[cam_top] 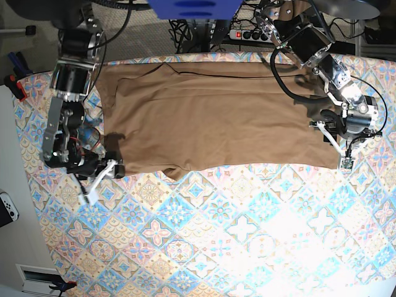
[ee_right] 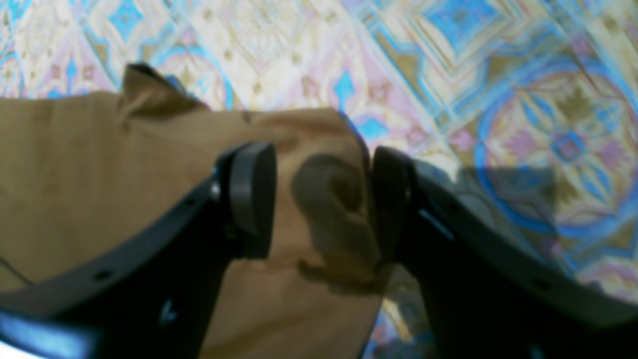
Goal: Layout the t-shirt on the table in an organized manner, then fold the t-shirt properly
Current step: 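Release the edge and move both grippers to the shirt's opposite corners, then grasp the shirt end with the right gripper and tuck it inward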
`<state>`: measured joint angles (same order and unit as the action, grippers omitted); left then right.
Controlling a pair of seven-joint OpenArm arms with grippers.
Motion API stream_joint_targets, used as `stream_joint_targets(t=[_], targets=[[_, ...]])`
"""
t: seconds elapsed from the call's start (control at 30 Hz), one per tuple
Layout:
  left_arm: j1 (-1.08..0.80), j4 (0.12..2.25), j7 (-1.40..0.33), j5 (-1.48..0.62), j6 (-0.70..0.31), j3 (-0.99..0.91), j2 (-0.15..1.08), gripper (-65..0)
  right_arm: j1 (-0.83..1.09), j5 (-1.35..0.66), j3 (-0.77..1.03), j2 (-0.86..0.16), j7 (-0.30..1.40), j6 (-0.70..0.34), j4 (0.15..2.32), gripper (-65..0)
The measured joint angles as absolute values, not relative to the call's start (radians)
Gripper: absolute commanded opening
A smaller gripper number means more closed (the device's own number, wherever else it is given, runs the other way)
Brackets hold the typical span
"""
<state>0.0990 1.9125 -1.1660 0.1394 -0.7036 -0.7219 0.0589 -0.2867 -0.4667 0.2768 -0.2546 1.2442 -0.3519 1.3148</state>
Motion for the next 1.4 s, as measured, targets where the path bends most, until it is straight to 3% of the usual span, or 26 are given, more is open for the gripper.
stream_joint_targets(t=[0.33, 0.9, 1.03, 1.1, 1.23, 1.4], targets=[[0.097, 1.913, -1.166, 0.146, -0.703, -0.727, 0.062, -40.7, -0.344, -0.488, 0.249, -0.318, 1.054, -0.401, 1.005, -35.2], [0.098, 1.913, -1.166, 0.143, -0.703, -0.721, 0.061, -40.8, -0.407, -0.458, 0.244, -0.332, 1.068, -0.388, 0.963, -35.2], [0.097, 1.913, -1.163, 0.143, -0.703, -0.721, 0.061, -40.8, -0.406, -0.451, 0.161, -0.335, 1.051, -0.384, 0.965, -35.7], [0.097, 1.913, -1.163, 0.144, -0.703, -0.721, 0.061, -40.8, -0.41, -0.452, 0.119, -0.336, 1.047, -0.384, 0.968, -40.4], [0.097, 1.913, -1.163, 0.146, -0.703, -0.721, 0.061, -40.8, -0.406, -0.461, 0.065, -0.335, 1.053, -0.384, 0.988, -64.1], [0.097, 1.895, -1.163, 0.147, -0.703, -0.721, 0.062, -40.9, -0.393, -0.449, 0.059, -0.323, 1.106, -0.381, 1.109, -65.0]])
